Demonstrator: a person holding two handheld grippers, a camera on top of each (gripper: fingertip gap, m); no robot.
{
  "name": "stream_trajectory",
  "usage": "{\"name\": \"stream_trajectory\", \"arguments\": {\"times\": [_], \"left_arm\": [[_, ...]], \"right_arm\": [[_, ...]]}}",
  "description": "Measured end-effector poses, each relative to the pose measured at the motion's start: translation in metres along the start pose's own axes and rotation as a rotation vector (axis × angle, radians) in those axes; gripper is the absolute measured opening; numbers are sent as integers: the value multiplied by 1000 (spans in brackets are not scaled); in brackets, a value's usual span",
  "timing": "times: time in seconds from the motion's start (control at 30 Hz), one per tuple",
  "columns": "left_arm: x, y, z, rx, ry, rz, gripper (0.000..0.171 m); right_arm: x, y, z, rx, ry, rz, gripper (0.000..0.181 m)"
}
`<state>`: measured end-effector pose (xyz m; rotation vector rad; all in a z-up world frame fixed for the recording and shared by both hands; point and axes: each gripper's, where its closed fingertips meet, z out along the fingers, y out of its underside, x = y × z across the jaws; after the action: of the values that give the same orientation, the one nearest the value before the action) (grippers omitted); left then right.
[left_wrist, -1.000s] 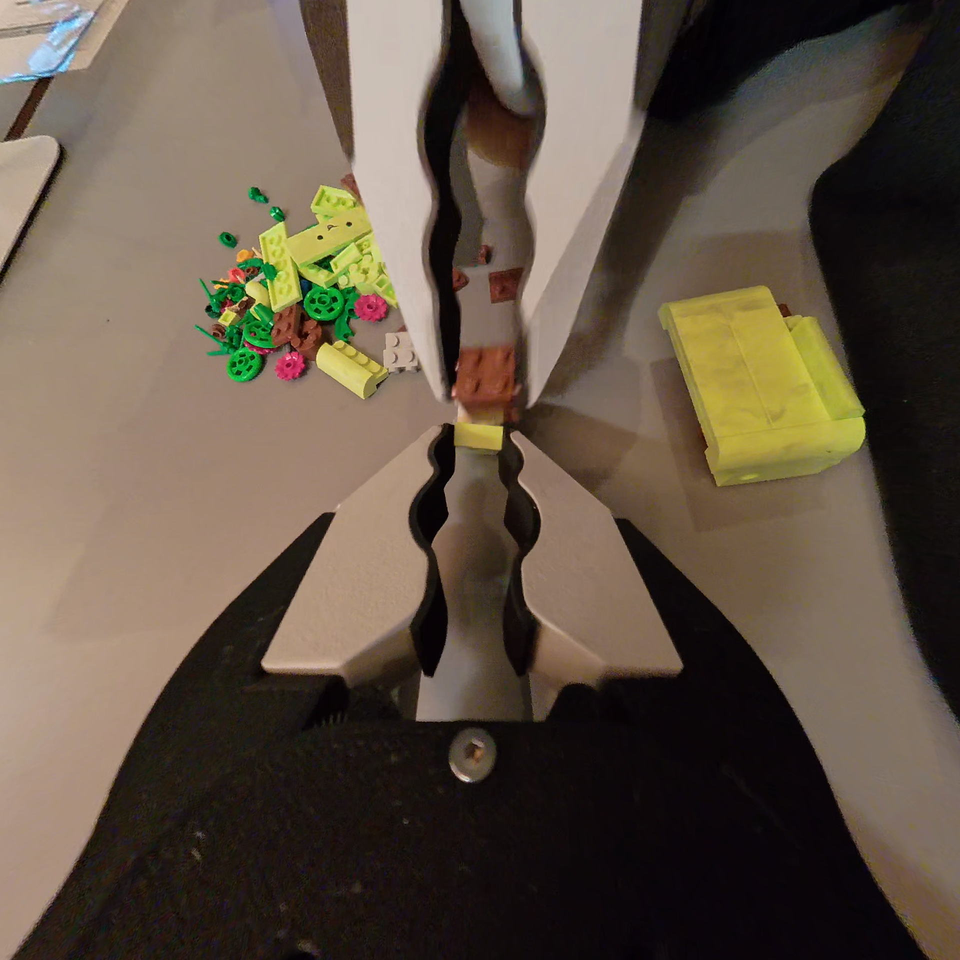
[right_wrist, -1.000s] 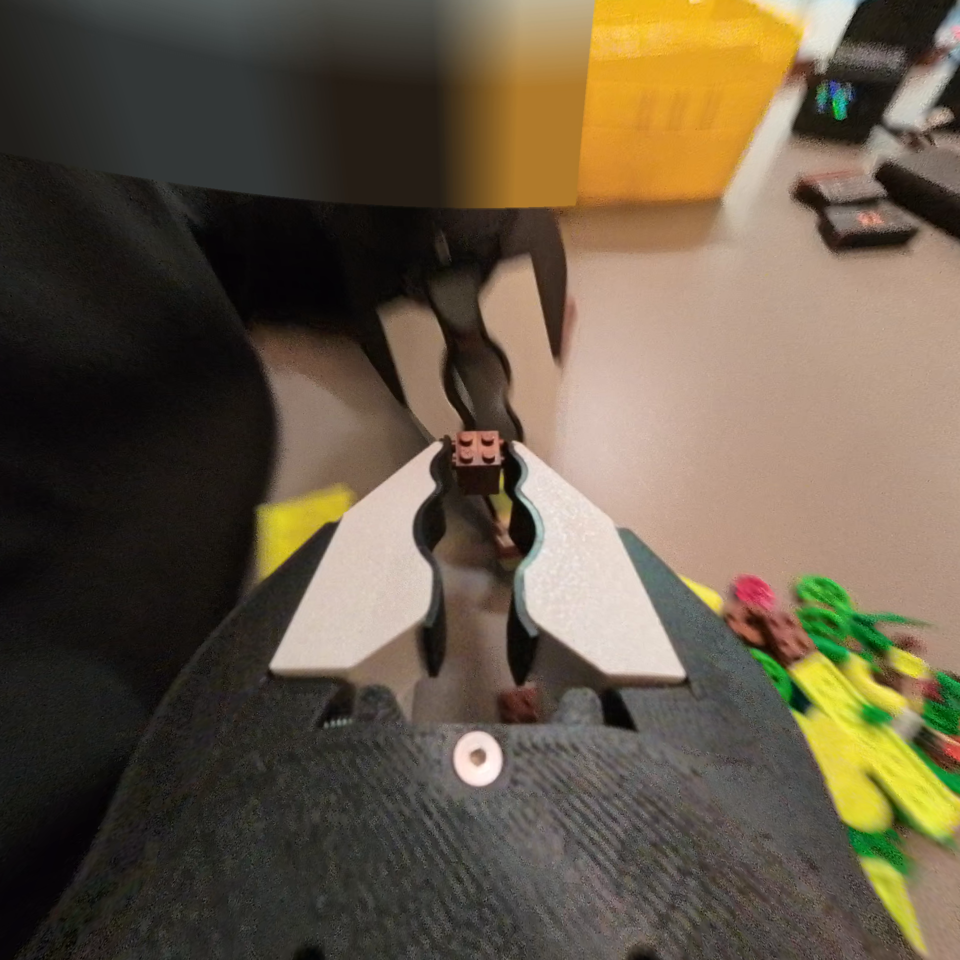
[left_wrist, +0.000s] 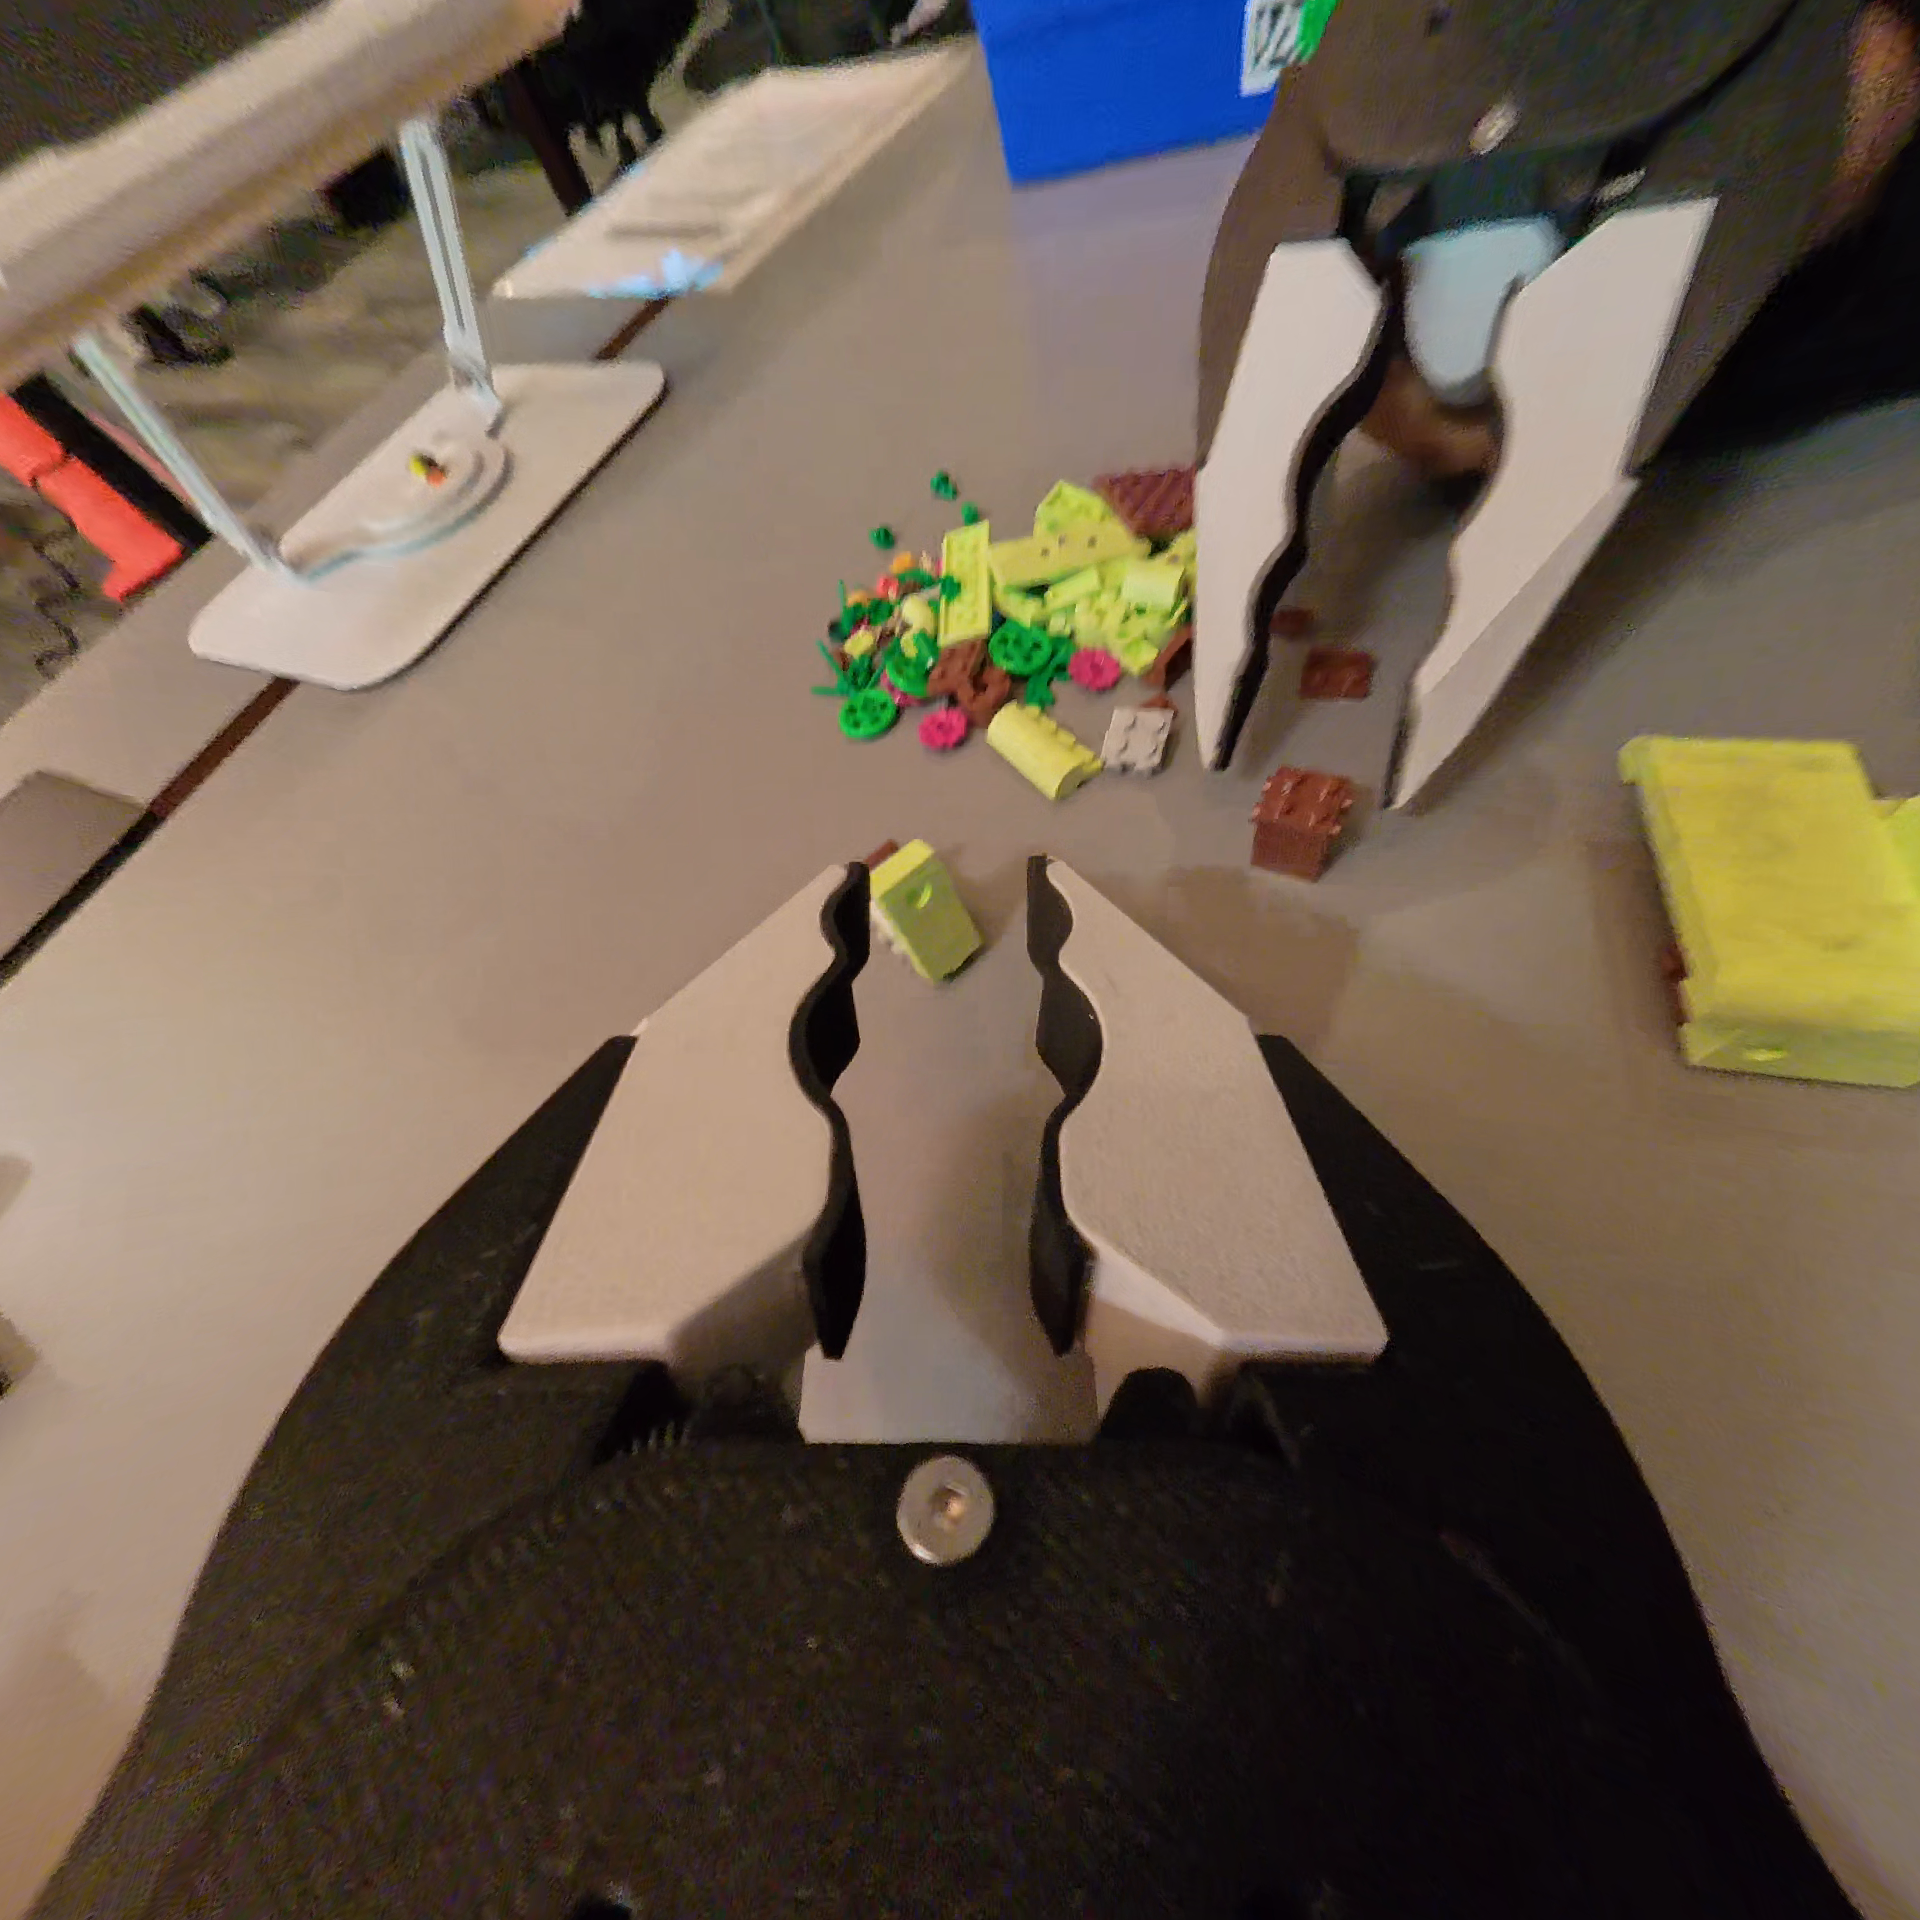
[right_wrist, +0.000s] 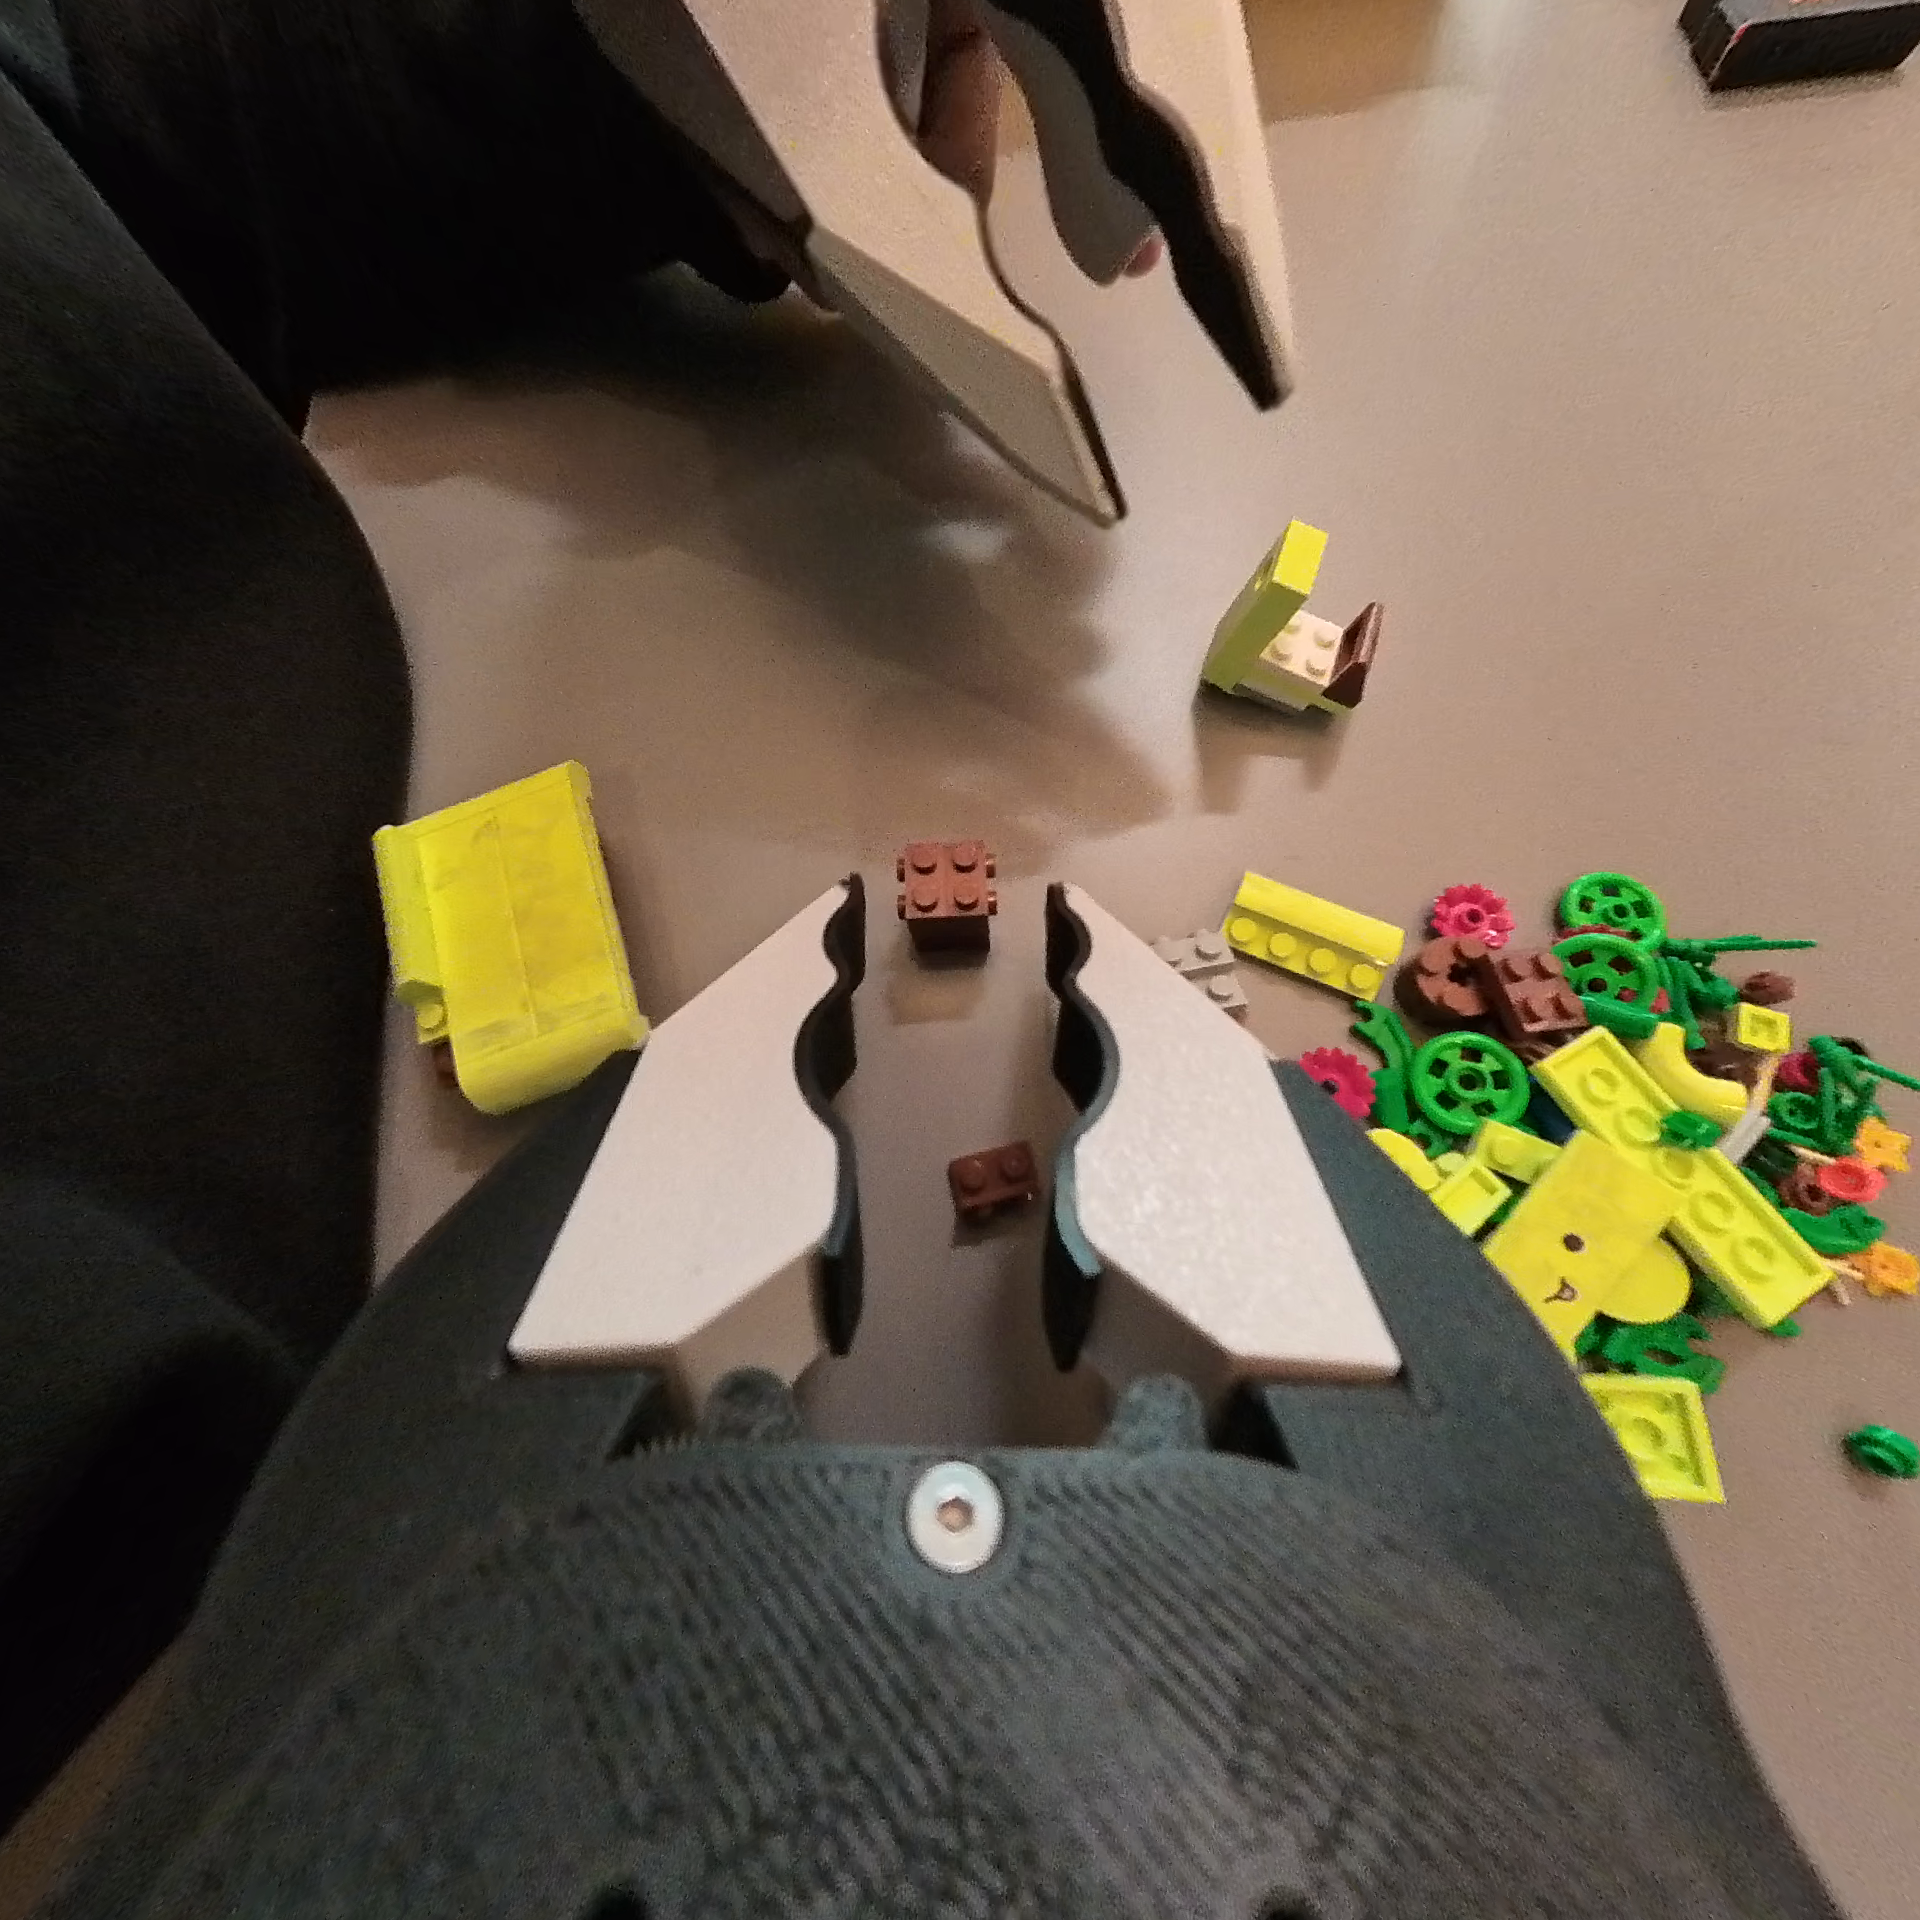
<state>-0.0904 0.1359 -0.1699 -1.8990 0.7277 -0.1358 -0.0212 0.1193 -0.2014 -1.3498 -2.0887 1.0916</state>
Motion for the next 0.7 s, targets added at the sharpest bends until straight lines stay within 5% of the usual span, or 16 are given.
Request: {"name": "stream_trajectory", "arguments": {"times": [0.13, 0.23, 0.43, 0.7], "left_arm": [[36, -19, 1, 90, 151, 6, 18], [77, -12, 8, 13, 332, 35, 12], [91, 10, 21, -159, 313, 118, 17], [85, 14, 24, -190, 275, 95, 25]], "right_arm": [[0, 4, -1, -21, -4, 4, 28], [2, 16, 3, -86, 4, 21, 26], [-9, 14, 5, -79, -60, 33, 25], [-27, 9, 5, -50, -162, 54, 26]]}}
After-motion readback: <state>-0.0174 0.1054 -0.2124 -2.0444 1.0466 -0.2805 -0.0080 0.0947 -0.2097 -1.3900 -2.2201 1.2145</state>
